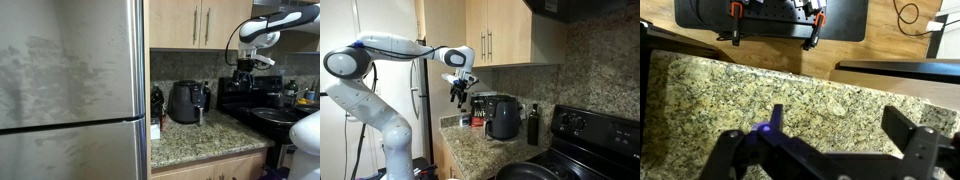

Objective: Take the object and put it near the stove

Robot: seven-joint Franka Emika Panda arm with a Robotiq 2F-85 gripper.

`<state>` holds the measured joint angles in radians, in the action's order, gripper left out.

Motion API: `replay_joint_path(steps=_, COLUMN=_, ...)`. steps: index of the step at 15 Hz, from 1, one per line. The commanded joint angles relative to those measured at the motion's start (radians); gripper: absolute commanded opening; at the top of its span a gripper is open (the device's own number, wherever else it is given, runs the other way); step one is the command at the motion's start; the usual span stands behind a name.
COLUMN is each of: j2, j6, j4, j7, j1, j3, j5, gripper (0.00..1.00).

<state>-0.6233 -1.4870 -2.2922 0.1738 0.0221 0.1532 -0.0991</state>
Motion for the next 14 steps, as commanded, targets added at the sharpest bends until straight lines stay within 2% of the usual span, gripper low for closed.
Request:
replay_joint_path(steps=1, j2=0.003, j6=0.004, j4=0.003, j7=0.010, j1=-0.021, j3=-0.015, j5=-0.007, gripper=1.00)
replay_joint_path(steps=2, j2=0.003, j6=0.004, j4=0.003, j7=0.010, j1=-0.021, j3=-0.015, j5=-0.007, gripper=1.00)
replay_joint_path(steps=3, j2=0.063, j6=0.005, j4=0.018, j7=0.019, j1=-0.010, j3=-0.016, j5=-0.012, gripper=1.00)
replay_joint_path(steps=5, j2=0.149, j6=-0.015, j4=0.018, j7=0.035, j1=0.044, j3=-0.061, j5=-0.059, gripper=1.00)
replay_joint_path(steps=9, j2=0.255, j6=-0.118, j4=0.044, j7=0.074, j1=0.150, j3=-0.165, j5=-0.259, gripper=1.00)
replay_joint_path(steps=10, j2=0.268, j6=-0.134, j4=0.059, j7=0.056, j1=0.160, j3=-0.190, j5=-0.281, gripper=1.00)
replay_joint_path(steps=11, j2=0.226, j6=-0.117, j4=0.015, j7=0.047, j1=0.130, j3=-0.177, j5=-0.246, gripper=1.00)
replay_joint_path(steps=14, j2=0.263, j6=-0.135, j4=0.046, j7=0.043, j1=0.155, j3=-0.214, j5=-0.269, gripper=1.00)
